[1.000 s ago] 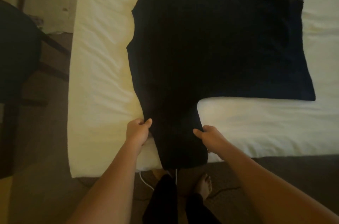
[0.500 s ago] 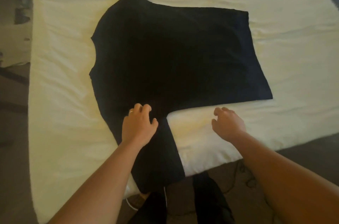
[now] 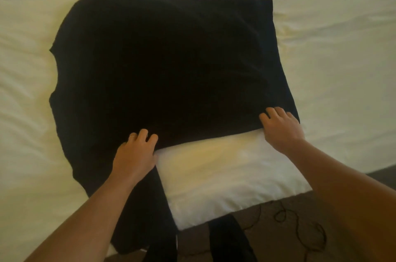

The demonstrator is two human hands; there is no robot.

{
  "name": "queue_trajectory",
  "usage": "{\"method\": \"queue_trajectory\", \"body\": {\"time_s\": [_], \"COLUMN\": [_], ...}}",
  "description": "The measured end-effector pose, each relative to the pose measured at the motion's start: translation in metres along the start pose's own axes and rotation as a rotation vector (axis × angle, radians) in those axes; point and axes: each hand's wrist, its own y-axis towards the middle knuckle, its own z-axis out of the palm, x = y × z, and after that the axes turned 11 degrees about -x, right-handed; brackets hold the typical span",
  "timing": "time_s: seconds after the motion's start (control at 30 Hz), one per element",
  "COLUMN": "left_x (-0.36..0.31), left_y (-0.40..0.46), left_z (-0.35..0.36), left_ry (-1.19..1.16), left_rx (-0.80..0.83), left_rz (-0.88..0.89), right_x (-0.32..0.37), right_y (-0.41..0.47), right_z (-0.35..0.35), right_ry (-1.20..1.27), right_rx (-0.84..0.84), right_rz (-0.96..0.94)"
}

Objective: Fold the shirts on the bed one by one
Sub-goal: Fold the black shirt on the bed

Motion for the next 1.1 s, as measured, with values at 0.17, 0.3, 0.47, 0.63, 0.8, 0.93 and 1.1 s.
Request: {"method": "queue_trajectory", "body": {"time_s": [0.17,0.3,0.47,0.63,0.8,0.93,1.1], "left_x": [0.009,0.011,0.012,0.023,0.036,0.038,0.040], "left_y": [-0.013,-0.005,0.009,0.045,0.094,0.141,0.181], "left_z": [-0.003,-0.027,-0.057,-0.081,-0.096,-0.099,-0.102], "left_ry": [-0.033,-0.136,-0.281,-0.496,-0.606,-0.506,-0.251], "left_rx": [0.060,0.128,0.273,0.425,0.300,0.229,0.213], "left_rz": [0.116,0.053,-0.018,-0.227,-0.409,-0.438,-0.259], "right_x": [-0.012,-0.010,-0.014,-0.025,-0.035,-0.049,-0.063], "right_y": [-0.009,-0.003,0.017,0.058,0.095,0.127,0.167], "right_z": [0.006,-0.005,-0.029,-0.058,-0.068,-0.069,-0.065], "right_ry": [0.102,0.113,0.126,0.165,0.295,0.442,0.605], "right_rx": [-0.059,0.036,0.190,0.300,0.292,0.216,0.117], "right_rz": [-0.029,-0.026,-0.018,0.017,0.104,0.154,0.179]}}
